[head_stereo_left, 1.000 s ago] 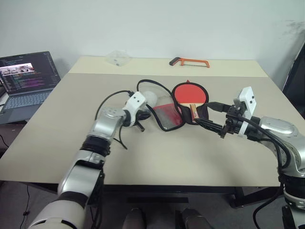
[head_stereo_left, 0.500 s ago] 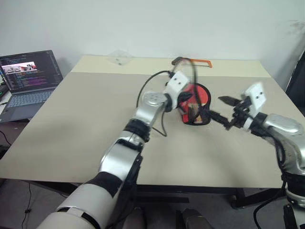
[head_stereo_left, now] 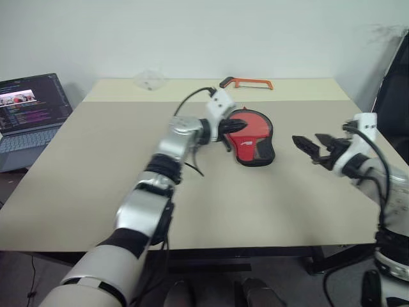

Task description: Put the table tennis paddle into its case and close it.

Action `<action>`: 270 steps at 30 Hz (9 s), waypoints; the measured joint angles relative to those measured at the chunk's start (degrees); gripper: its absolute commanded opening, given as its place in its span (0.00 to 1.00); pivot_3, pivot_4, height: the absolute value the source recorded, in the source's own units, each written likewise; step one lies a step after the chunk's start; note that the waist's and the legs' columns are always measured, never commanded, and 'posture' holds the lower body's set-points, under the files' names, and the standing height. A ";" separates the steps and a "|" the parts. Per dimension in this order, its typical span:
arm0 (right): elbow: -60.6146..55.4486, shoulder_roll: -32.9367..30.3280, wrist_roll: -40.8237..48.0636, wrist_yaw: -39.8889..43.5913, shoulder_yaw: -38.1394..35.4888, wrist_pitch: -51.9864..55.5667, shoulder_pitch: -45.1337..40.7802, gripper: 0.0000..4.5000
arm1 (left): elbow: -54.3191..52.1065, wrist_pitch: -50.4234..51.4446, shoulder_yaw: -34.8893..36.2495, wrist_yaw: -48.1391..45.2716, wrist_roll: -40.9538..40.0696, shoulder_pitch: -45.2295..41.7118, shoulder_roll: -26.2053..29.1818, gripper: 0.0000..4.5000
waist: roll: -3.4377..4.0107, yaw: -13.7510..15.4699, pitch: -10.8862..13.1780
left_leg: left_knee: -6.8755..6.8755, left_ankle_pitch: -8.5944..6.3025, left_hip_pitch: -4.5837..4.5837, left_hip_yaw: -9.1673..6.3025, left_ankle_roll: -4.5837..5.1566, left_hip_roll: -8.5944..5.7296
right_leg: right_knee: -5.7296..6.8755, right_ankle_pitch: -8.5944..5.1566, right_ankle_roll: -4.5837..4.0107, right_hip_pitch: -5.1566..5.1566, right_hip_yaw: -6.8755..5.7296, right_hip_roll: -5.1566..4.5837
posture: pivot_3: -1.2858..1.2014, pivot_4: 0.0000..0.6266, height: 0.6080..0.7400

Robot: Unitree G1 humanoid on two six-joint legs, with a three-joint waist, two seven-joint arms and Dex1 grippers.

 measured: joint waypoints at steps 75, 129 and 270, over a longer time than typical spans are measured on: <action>29.00 17.45 -3.92 4.74 7.28 0.13 -9.72 0.00 | -49.67 29.79 7.52 2.00 -14.96 35.77 28.76 1.00 | -0.35 -1.46 -0.22 | -0.70 0.02 0.12 -0.06 0.11 0.27 | -0.07 -0.20 -0.41 -0.14 -0.21 0.20 | 0.52 0.24 1.00; -17.96 12.96 12.46 4.04 14.16 29.10 22.36 0.00 | -45.57 28.02 4.91 -2.71 -13.23 32.26 30.33 1.00 | -1.09 0.33 -0.68 | -0.71 0.00 0.10 -0.11 0.08 0.26 | -0.15 -0.35 -0.48 -0.10 -0.34 0.14 | 0.52 0.24 1.00; 7.70 22.56 -33.54 3.17 41.85 -11.23 2.32 0.99 | 36.87 -16.71 -12.01 43.95 34.39 -9.15 -16.07 0.75 | -0.89 1.45 -1.00 | -0.16 0.02 0.41 -0.07 0.04 -0.01 | -0.20 -0.04 0.11 0.45 -0.21 -0.04 | 0.52 0.24 1.00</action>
